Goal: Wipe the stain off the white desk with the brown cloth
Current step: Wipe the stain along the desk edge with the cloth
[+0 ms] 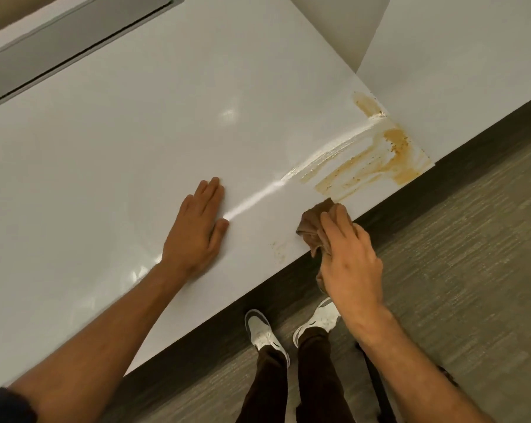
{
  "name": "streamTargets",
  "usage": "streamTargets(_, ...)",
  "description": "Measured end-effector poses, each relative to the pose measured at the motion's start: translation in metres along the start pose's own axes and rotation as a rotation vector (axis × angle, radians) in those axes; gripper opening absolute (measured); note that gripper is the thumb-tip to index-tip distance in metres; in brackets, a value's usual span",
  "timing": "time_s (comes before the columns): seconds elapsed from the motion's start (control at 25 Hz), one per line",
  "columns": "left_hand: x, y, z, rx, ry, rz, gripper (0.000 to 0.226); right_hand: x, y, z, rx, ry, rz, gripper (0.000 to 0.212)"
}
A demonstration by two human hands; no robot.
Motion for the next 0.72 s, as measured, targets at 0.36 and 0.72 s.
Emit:
streamTargets(0.36, -0.001, 0.000, 0.006, 0.017, 0.019, 0.023, 0.066, 0.091, -0.068, 0.062, 0.255, -0.113, -0.309, 0.080)
streamTargets(0.72, -0.002, 0.000, 0.005, 0.018, 0.020, 0.013, 0.068, 0.058, 0.002, -0.004, 0.269, 0.395, -0.082, 0.061)
Point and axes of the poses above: each hand's wrist, its own y-axis towards the middle knuckle, its own z-axis out of the palm, x = y × z, the point moved 9 cm from there along y, towards the middle knuckle, and after that the axes turned 8 degrees about -x, right-handed, at the moved point
